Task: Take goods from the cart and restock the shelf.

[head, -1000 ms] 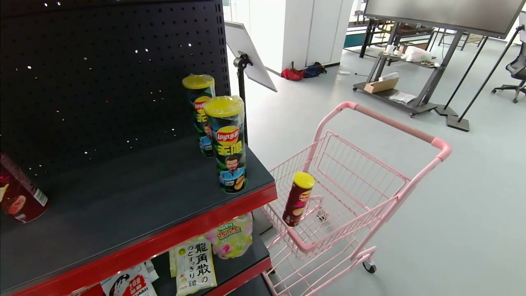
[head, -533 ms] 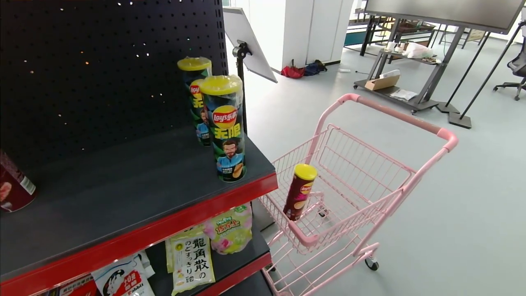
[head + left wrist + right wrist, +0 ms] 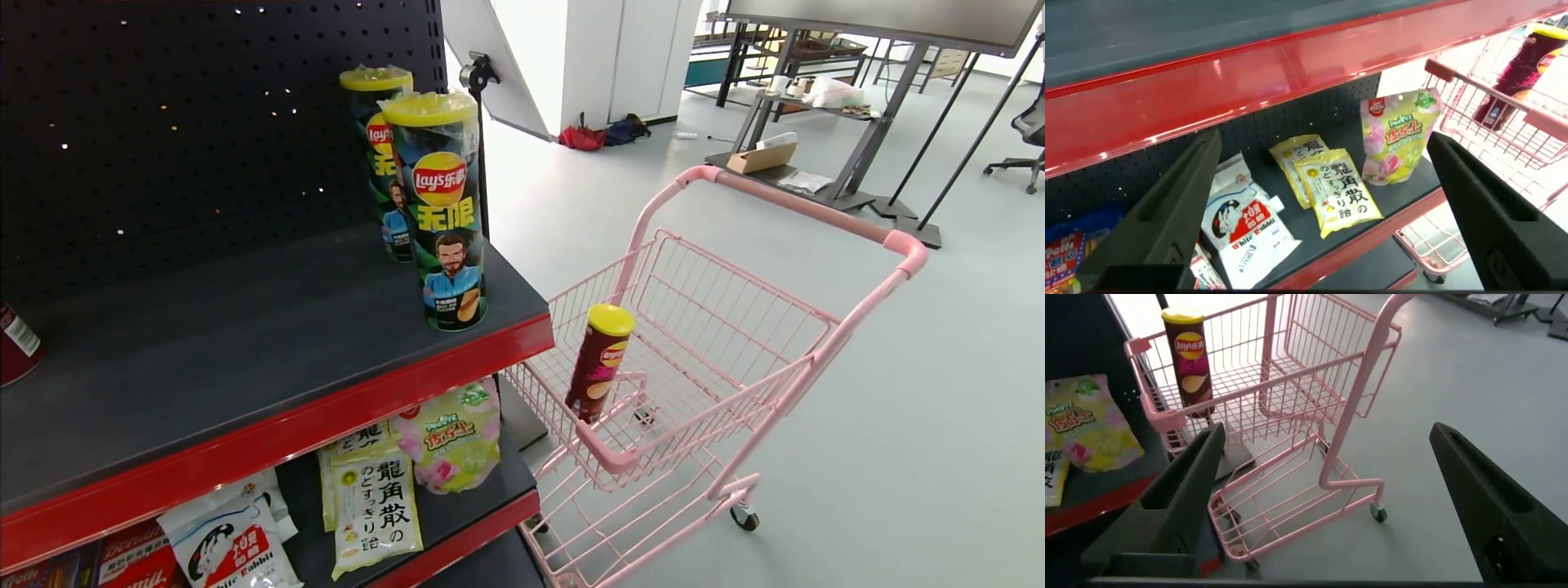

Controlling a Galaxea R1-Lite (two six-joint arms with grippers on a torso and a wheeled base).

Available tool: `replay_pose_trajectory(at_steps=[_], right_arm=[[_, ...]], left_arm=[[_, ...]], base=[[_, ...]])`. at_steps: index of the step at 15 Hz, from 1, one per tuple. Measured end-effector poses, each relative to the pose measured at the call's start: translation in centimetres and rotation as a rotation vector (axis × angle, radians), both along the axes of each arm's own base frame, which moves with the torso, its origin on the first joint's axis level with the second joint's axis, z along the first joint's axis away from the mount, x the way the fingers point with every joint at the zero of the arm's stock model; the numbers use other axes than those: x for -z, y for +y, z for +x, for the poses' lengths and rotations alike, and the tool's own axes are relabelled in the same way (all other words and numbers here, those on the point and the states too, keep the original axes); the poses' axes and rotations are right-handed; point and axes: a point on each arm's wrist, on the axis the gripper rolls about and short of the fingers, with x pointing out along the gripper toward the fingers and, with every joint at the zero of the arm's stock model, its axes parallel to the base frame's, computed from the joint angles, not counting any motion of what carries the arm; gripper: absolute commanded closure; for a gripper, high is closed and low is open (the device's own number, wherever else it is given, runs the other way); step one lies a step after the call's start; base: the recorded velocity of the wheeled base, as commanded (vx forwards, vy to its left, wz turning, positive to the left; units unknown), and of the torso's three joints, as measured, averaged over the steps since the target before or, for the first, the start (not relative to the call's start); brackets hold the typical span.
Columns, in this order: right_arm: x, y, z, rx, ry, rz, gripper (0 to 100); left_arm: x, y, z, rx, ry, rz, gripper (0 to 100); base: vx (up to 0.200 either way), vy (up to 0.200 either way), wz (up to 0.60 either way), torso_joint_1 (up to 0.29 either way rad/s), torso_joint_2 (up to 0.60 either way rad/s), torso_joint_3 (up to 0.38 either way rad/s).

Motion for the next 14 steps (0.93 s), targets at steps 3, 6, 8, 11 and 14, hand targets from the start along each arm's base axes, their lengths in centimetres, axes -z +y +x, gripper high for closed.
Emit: replay_pose_trajectory(at_steps=[3, 6, 8, 11, 14], right_arm=[[-2.7, 0.0, -0.4, -0.027, -0.046, 0.011, 0], [-8.0, 0.1, 1.7, -0.082, 0.020, 0.055, 0], [-10.8, 0.4, 6.6, -0.119, 0.123, 0.089, 0], [-10.9, 1.7, 16.4, -0.183, 0.265, 0.125, 0], [-7.2, 3.5, 25.0, -0.248, 0.385, 0.135, 0]], left_arm=[[0.0, 0.0, 0.0, 0.000, 0.000, 0.001, 0], [0.0, 0.0, 0.0, 0.000, 0.000, 0.001, 0], [0.0, 0.0, 0.0, 0.000, 0.000, 0.002, 0], [0.0, 0.0, 0.0, 0.000, 0.000, 0.002, 0], [0.0, 0.0, 0.0, 0.000, 0.000, 0.003, 0]], base=[[0.000, 0.000, 0.00, 0.000, 0.00, 0.000], [0.000, 0.000, 0.00, 0.000, 0.00, 0.000], [0.000, 0.000, 0.00, 0.000, 0.00, 0.000], [0.000, 0.000, 0.00, 0.000, 0.00, 0.000], [0.000, 0.000, 0.00, 0.000, 0.00, 0.000]])
